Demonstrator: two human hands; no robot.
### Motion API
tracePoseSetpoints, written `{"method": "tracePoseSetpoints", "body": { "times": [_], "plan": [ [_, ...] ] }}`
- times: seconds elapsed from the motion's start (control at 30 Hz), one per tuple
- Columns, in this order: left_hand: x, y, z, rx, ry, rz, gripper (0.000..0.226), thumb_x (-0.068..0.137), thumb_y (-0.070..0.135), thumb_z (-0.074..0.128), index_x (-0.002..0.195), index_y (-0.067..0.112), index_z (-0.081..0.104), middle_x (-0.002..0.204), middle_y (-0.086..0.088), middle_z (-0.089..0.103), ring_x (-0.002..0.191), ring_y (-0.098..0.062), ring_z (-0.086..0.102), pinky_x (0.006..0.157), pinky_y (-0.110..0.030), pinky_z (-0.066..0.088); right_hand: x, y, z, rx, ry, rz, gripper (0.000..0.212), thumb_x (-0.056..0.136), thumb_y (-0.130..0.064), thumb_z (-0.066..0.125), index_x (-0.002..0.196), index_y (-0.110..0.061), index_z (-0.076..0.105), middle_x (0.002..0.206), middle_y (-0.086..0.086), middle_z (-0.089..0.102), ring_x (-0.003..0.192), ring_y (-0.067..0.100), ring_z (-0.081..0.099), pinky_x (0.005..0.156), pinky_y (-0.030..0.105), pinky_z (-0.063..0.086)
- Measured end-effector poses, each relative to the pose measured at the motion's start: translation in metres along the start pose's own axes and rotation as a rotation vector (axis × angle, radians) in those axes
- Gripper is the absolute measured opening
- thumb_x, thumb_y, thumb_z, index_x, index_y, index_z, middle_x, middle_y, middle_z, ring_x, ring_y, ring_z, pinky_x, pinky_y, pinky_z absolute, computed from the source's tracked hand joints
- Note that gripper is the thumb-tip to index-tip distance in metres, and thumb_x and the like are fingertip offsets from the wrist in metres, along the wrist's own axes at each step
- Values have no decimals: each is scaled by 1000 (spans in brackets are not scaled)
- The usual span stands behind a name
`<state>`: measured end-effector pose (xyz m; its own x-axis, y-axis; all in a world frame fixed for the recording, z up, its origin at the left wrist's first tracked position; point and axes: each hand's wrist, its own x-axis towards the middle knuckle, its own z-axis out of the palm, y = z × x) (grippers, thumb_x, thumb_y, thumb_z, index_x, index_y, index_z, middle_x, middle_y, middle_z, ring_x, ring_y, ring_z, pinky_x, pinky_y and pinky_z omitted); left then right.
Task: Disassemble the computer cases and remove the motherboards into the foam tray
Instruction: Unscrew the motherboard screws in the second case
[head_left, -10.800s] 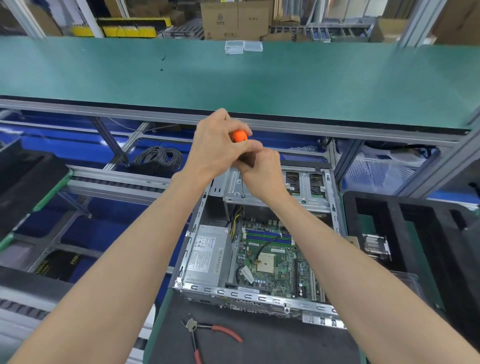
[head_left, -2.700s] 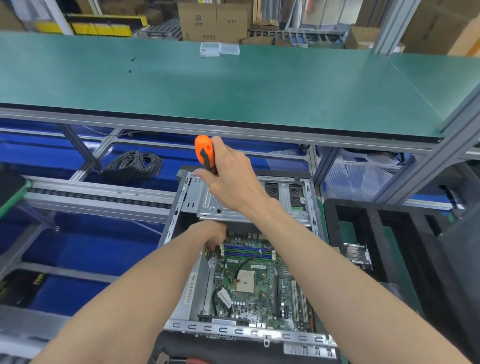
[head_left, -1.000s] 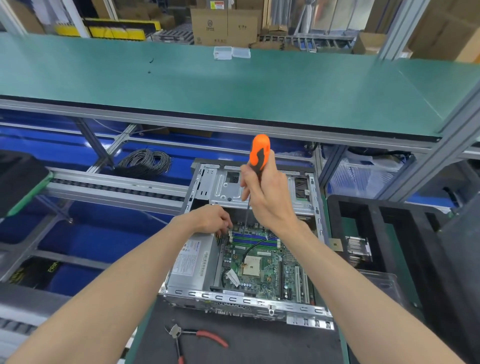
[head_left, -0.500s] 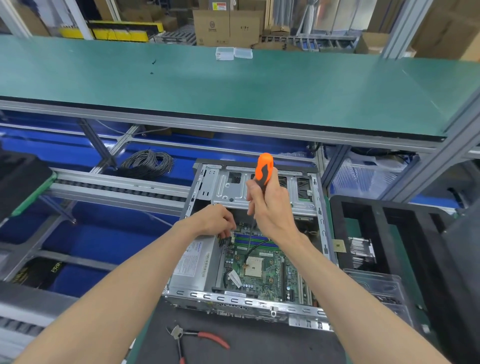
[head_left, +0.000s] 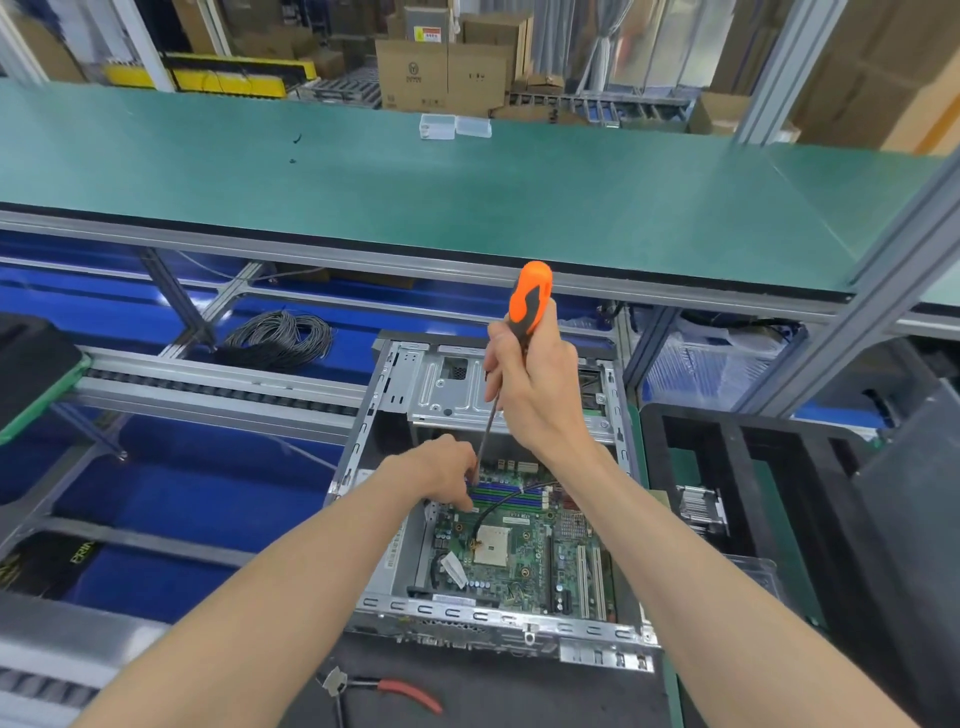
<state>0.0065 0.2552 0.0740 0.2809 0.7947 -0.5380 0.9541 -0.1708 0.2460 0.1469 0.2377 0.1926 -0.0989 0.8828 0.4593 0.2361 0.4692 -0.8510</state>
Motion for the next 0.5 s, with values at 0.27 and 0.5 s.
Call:
{"method": "tracePoseSetpoints", "body": {
  "times": [0.27,0.5],
  "plan": [
    [3,3,-3,-152,30,1,18,84,13,79,73,15,65,76,-4,71,66,-16,72,76,-31,61,6,-11,-3,36,48,-34,13,103,-27,46,101,-14,44,66,10,60,48,29,55,47,46,46],
    [-14,-4,-13,-264,279,30,25,94,9,54,86,22,74,72,6,71,74,-13,69,70,-26,54,8,-4,-3,-2,43,-50,10,102,-30,46,98,-22,42,65,14,57,49,33,54,48,51,44]
  ]
}}
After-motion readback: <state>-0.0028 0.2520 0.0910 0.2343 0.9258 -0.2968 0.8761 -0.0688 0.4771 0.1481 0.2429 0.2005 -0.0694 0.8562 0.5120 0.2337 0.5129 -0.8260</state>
